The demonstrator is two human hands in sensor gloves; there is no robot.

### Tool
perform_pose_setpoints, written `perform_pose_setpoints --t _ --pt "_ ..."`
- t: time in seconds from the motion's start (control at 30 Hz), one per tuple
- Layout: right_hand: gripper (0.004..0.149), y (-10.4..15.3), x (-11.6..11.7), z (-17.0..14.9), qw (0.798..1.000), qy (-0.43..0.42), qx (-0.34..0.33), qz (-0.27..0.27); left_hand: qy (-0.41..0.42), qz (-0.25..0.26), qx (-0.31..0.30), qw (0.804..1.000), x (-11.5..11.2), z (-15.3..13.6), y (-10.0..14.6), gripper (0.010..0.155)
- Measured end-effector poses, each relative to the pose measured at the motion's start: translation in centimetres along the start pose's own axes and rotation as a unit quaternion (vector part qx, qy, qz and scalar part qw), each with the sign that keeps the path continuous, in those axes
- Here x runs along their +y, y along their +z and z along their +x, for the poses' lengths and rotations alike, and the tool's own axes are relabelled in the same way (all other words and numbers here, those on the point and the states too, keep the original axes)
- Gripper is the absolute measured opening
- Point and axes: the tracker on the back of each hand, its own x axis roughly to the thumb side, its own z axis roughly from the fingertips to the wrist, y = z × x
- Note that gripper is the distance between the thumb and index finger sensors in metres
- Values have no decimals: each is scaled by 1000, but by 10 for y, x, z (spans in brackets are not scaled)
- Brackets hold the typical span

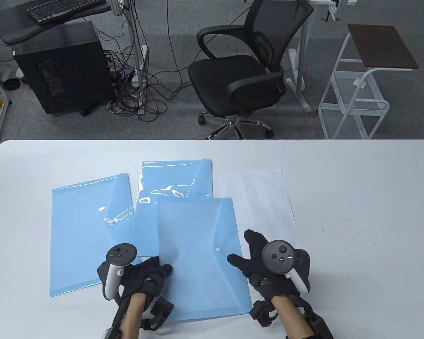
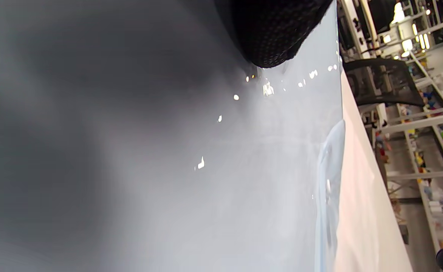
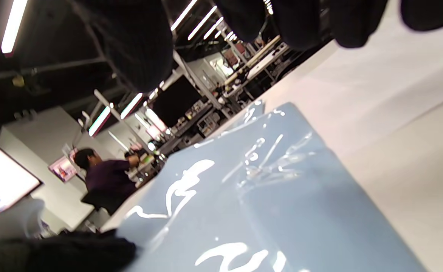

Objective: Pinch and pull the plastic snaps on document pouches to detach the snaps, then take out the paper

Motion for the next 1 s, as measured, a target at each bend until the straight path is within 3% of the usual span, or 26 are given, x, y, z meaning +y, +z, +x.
perform_pose_setpoints --t 0.17,0.37,0.57,0.8,1.0 --pt "101 -15 20 15 993 94 -7 76 -4 1 3 1000 1 0 0 46" --pt "103 -31 43 29 977 186 -6 103 -3 -3 9 1000 1 0 1 47" --pt "103 -45 70 44 946 294 -13 134 -17 6 10 1000 -1 2 3 47" --pt "97 -58 87 45 932 326 -1 160 -30 11 9 999 -2 4 3 47" --pt "90 -64 86 49 928 334 5 166 -34 13 10 999 -2 3 2 47"
